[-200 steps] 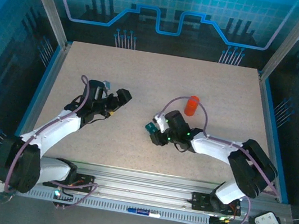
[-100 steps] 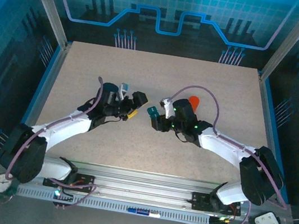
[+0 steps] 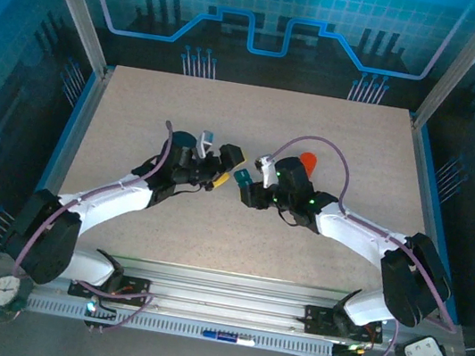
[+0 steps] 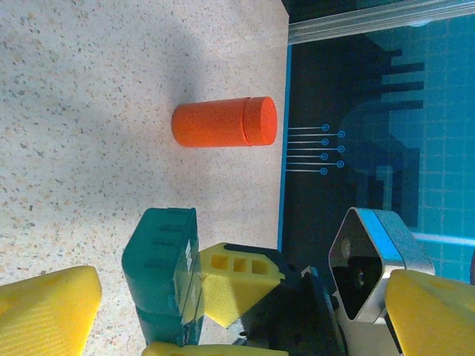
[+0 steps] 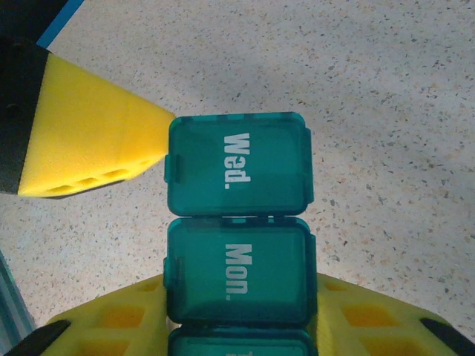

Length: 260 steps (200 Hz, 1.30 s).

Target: Sort the pills into containers

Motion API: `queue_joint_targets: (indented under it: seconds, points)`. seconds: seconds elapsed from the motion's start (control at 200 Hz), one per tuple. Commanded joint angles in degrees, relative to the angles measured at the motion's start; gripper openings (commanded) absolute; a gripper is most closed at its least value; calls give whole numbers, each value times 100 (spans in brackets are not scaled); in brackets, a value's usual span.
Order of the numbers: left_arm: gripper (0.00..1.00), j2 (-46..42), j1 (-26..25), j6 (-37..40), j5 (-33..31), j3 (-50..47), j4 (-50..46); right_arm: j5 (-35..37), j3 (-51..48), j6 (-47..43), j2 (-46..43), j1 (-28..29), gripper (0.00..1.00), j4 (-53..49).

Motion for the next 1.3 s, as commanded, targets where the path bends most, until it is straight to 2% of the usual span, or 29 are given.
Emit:
queue_joint_targets:
  seconds: [0.0,1.296]
  points:
    - [99,41,-75,-115,89,190,204,-108,77,88,-1,-36,31,48]
    - [99,166,-391,-316,-26,390,488,-214,-39,180,132,-36,30,145]
